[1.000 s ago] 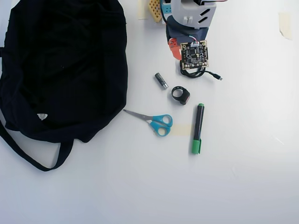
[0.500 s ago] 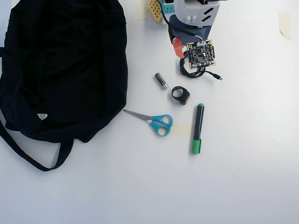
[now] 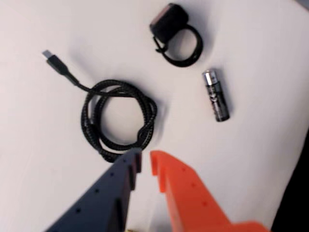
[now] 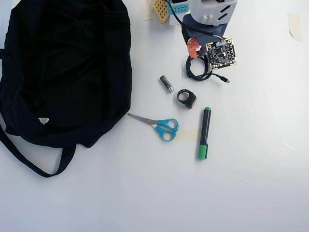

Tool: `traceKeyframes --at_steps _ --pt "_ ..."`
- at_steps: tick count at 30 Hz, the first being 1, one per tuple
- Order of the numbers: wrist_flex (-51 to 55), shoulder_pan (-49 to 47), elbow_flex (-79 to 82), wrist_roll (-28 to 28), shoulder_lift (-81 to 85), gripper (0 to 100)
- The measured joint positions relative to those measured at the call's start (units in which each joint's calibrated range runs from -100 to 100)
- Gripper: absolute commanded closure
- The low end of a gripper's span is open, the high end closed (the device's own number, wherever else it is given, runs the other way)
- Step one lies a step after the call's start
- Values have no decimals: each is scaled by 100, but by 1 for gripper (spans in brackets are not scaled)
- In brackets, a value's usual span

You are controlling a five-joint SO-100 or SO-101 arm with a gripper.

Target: Put the cable into the black bag

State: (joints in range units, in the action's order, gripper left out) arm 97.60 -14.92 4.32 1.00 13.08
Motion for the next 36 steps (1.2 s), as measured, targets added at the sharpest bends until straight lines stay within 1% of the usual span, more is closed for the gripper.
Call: traceKeyframes --at_steps 12,22,30,36 --pt "17 -73 39 -10 116 98" --pt "17 -73 1093 -10 1337 98" --pt "17 -73 1258 20 1553 98" --pt "17 -250 1399 24 1553 98"
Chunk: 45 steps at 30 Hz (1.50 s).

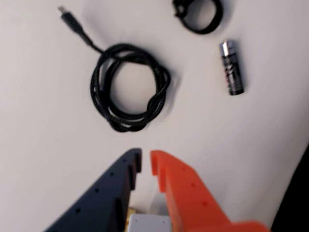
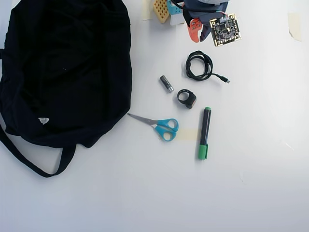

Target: Put the cable into the black bag

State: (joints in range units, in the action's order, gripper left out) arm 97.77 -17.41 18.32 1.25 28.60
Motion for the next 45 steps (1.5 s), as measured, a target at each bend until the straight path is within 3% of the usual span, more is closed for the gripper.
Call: traceKeyframes --at_steps 13,45 --pt "0 -51 566 0 789 98" --pt "-9 -573 637 73 814 98"
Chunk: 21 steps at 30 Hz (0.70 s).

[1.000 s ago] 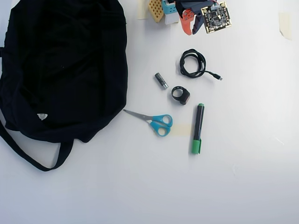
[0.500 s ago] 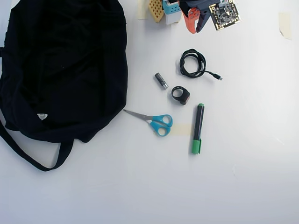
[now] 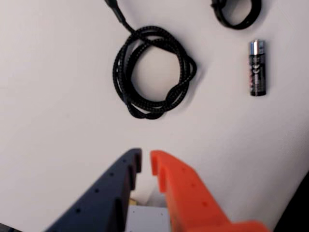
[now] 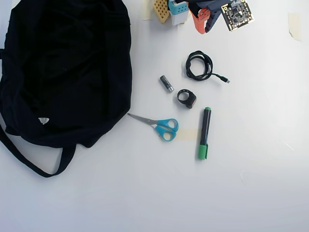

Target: Put the cable into the black bag

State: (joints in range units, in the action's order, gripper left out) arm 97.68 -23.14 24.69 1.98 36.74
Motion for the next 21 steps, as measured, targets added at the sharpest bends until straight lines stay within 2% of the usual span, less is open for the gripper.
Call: traceKeyframes --at_steps 21 --pt "-1675 0 1392 63 -8 97"
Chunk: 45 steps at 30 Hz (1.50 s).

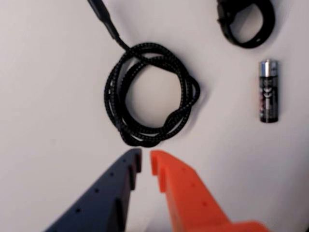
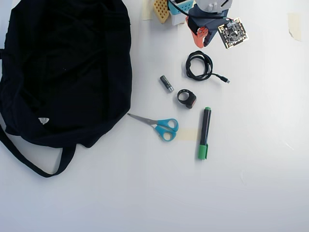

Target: Put the cable into the black bag

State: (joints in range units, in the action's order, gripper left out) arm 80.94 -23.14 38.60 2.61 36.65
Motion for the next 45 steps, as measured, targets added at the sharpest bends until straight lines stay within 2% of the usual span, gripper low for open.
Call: traceKeyframes --at_steps 7,28,35,45 --pt "-343 0 244 0 -8 88" --pt "-1125 7 275 0 -963 87" --pt "-1125 7 275 0 -963 73" --pt "-1245 7 267 -59 -1312 72"
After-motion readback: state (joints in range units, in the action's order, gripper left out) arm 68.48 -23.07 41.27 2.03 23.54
